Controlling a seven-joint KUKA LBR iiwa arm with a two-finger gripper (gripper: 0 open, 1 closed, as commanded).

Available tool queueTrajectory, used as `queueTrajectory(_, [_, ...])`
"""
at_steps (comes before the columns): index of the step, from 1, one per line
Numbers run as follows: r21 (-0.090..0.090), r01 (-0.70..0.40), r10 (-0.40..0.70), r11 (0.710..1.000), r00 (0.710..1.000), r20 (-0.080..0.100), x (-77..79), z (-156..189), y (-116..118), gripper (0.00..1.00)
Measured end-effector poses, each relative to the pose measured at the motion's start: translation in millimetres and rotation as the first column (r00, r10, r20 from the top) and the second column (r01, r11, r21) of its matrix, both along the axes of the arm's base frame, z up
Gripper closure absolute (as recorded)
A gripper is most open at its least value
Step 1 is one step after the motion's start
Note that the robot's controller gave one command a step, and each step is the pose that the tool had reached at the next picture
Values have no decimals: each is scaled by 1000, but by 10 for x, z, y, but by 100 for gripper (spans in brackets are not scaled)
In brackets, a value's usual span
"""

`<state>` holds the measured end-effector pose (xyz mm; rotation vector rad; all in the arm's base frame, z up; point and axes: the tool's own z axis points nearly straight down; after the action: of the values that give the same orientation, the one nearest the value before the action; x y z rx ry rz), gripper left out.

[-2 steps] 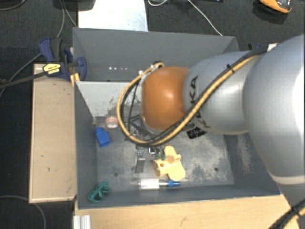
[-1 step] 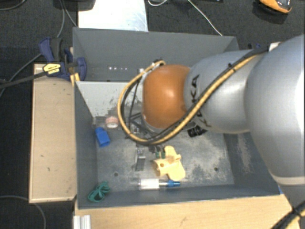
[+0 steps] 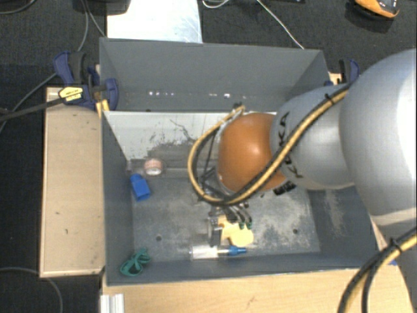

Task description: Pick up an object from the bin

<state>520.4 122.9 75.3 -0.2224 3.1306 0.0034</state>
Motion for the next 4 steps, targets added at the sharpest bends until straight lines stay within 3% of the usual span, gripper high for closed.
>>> queueTrajectory(1, [0,-3,3,1000,1000,1,-17,190,-187,0])
queueTrajectory(2, [0,-15,15,1000,1000,5,-221,-49,-667,0])
queueTrajectory(3, [0,-155,155,988,988,10,-187,-41,-803,0])
queueTrajectory(4, [-5,-353,353,936,935,14,-194,-36,-756,0])
